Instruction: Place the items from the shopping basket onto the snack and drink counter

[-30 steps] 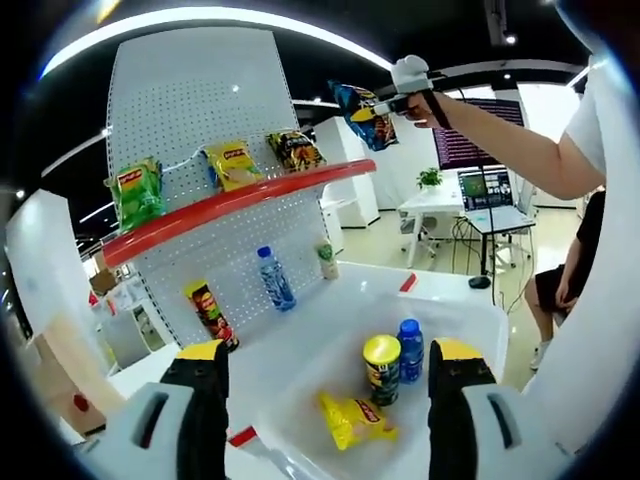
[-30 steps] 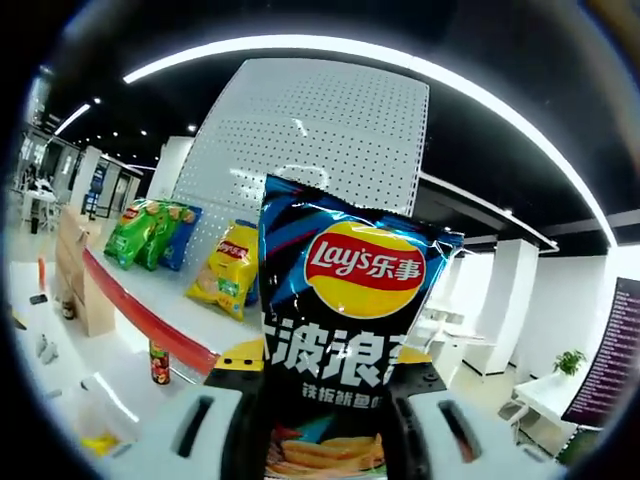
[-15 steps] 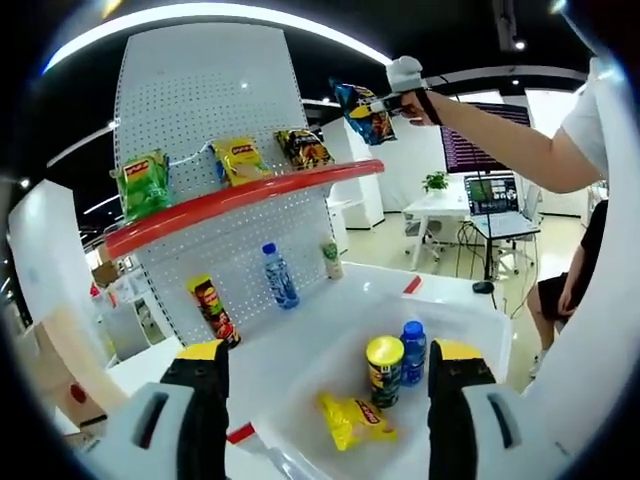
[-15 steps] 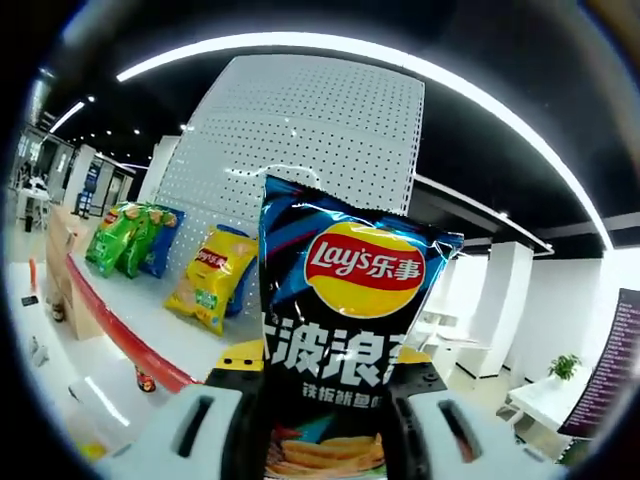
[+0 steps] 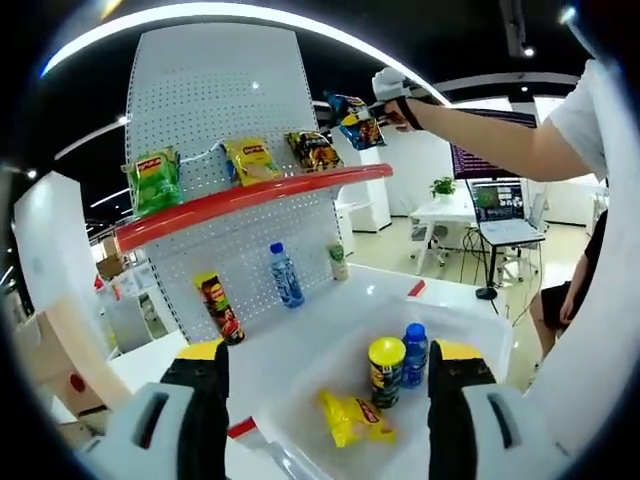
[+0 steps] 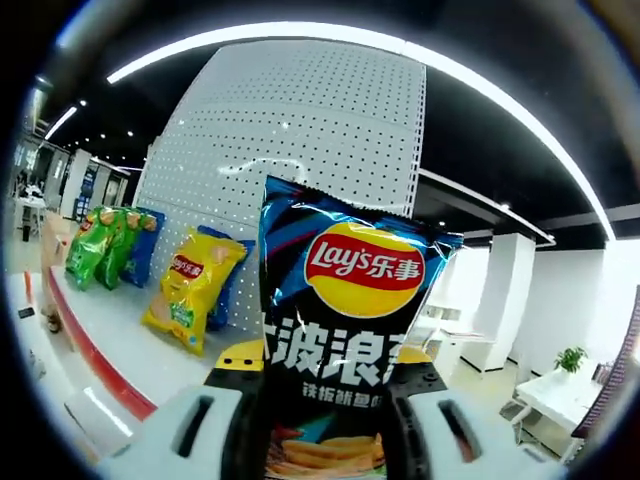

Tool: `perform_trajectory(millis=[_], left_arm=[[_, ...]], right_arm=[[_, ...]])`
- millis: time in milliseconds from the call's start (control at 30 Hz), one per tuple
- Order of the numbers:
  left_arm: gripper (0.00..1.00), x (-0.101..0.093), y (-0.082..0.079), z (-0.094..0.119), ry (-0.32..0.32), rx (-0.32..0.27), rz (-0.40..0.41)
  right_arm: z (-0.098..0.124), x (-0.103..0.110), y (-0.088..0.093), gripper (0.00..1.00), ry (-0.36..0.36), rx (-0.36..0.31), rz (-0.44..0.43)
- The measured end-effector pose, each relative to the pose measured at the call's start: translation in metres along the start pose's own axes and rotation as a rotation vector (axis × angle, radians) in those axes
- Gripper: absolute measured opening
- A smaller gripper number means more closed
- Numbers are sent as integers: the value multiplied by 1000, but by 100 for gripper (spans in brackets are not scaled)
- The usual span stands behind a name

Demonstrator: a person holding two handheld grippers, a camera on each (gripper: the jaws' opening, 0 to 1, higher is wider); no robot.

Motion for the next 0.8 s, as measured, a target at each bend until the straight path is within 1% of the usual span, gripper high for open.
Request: perform_trajectory(millis=[133,300,333,400,567,700,800], left_arm=[[82,1,3,-2,-1,14,-7],[82,2,-4,-4,2,-5,-3],[82,2,-4,-4,4,-7,0],[82,2,-4,-5,7,-6,2],[82,2,0,-6,6,8,-1],[82,6,9,-4,1,35,-2],[82,8,10,-3,-7,40,1]], right_arm=[[-8,6,1,41,-24,-13,-23],[-20,3,7,41,-8,7,-31],[-25,2,10,41,-7,12,-38],[-29,0,11,41,2,13,-43],[-39,2,15,41,2,17,-51],[-47,1,24,41,5,40,-55],[-51,0,27,41,2,49,-63]])
Point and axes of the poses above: the point that each gripper's makers call its tool centre point, and the gripper's own axes: z roughly backward along the fingers, x roughly to its left, y roughly out of its underside, the point moved 1 cm from there along z, roughly backward along the fingers, and after that the axes turned 8 degrees about x, right-handed, at the moved point
